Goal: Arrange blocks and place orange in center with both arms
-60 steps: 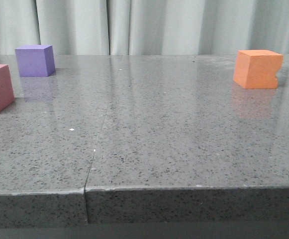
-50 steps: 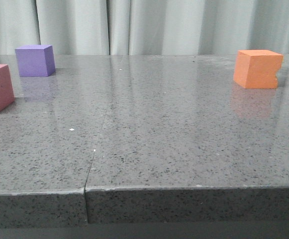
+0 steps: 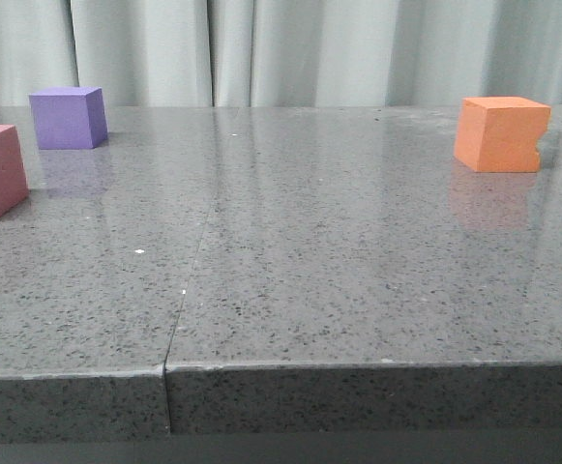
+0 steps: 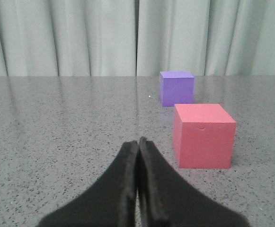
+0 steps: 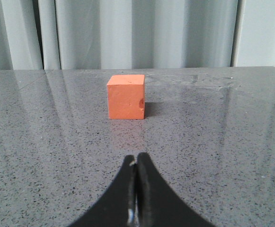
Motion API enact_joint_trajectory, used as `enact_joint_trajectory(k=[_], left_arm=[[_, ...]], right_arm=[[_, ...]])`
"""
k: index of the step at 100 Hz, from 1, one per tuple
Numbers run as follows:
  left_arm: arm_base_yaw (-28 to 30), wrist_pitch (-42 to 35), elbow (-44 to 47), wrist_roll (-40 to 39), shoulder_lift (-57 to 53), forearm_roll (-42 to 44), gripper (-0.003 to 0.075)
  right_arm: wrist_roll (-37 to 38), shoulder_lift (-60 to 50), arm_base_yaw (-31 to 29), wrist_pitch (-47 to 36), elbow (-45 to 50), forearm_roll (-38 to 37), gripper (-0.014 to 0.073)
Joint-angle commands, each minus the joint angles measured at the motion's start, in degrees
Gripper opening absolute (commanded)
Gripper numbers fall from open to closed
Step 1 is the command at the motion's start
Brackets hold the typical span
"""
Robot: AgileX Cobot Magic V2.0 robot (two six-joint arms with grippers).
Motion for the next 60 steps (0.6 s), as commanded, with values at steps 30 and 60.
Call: enact_joint_trajectory(k=[30,60], left_arm=[[0.01,-4.78,2.26,-0.40,-1.70,-0.47,-0.0020],[0.01,-4.78,2.26,-0.40,-1.70,-0.47,-0.0020]], right_arm=[[-0.26,-1.35,-0.39,-6.10,-1.01,-0.11,-0.0067],[-0.26,-0.79,-0.39,-2.39,-4.41,1.47,-0.0067]])
